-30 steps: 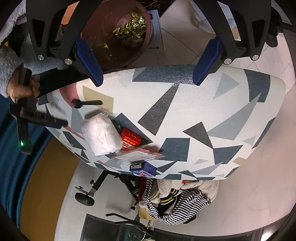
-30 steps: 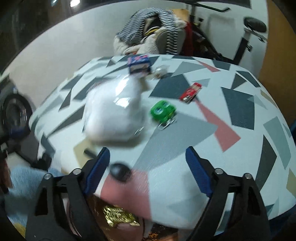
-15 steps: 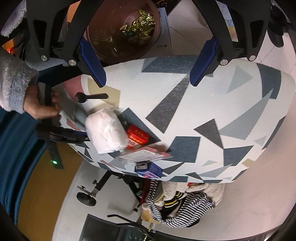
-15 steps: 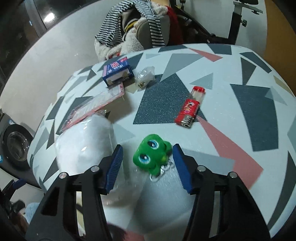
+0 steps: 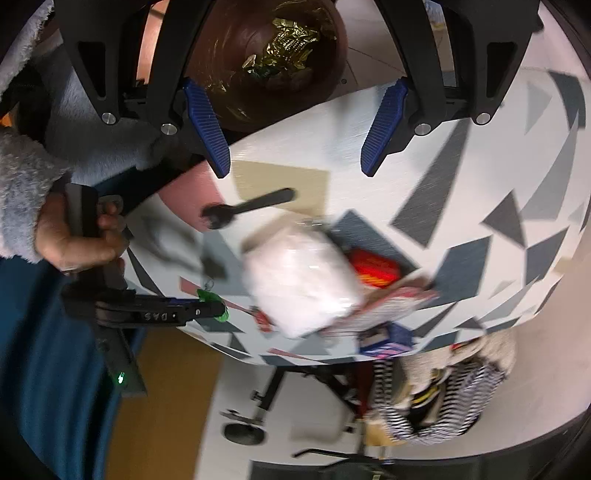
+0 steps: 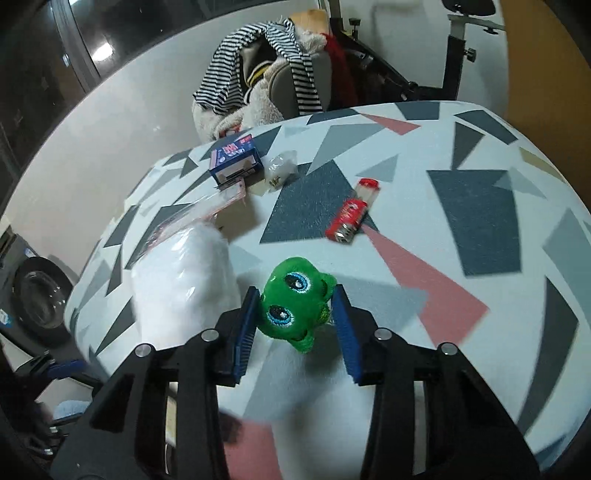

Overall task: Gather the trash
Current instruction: 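Grasp the black spoon with the left gripper while the right gripper holds the frog toy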

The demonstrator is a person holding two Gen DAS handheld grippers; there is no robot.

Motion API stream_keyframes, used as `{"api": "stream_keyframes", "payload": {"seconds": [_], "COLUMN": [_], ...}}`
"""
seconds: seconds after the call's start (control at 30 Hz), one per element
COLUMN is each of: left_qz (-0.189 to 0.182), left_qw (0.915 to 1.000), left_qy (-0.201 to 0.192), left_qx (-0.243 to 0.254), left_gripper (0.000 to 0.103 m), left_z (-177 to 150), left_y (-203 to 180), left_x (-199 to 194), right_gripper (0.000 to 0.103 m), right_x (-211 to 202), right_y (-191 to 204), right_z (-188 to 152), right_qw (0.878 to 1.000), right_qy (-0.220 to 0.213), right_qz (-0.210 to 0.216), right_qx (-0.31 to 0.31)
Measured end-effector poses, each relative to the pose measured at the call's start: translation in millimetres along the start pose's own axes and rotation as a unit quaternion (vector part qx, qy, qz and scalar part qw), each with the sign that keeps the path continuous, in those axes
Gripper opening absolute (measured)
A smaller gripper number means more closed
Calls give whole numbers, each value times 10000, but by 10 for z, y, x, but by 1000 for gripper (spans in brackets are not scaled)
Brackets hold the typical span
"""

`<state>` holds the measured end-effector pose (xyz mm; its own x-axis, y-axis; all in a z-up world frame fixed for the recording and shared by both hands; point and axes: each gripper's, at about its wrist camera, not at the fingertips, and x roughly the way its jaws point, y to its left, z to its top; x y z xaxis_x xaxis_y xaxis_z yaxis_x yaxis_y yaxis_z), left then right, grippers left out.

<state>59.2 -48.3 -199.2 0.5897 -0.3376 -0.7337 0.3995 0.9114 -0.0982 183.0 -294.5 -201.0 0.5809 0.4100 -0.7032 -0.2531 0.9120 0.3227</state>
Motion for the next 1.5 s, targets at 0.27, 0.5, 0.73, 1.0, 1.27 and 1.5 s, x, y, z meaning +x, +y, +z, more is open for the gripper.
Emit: {"api": "stream_keyframes", "payload": {"seconds": [0.27, 0.5, 0.73, 1.0, 1.27, 1.5], "left_qz": [-133, -114, -319, -301, -536, -650], "left_qw": [9956, 9879, 9830, 9892, 9879, 9839], "left_qy": [314, 641, 761, 707, 684, 764], "left_qx": [875, 1409, 1637, 1245, 1288, 1479], "left_gripper": [57, 48, 47, 23, 17, 9], "left_z": [163, 308, 367, 457, 464, 428], "left_y": [-339, -354, -350, -305, -321, -457], "left_x": [406, 782, 974, 1051, 1061, 1025], "right_gripper": [42, 42, 42, 42, 42, 42], "right_x": [-338, -460, -519, -525, -525, -524], "right_y": [-54, -47, -88, -49, -14, 4], "right_z": [-271, -401, -435, -436, -430, -441], "right_qw": [9999, 9999, 9998, 9999, 9999, 9999], "right_qy": [-78, -34, -72, -96, -106, -67], "right_qz": [33, 79, 73, 76, 88, 77], "right_qx": [132, 114, 189, 117, 62, 56]}}
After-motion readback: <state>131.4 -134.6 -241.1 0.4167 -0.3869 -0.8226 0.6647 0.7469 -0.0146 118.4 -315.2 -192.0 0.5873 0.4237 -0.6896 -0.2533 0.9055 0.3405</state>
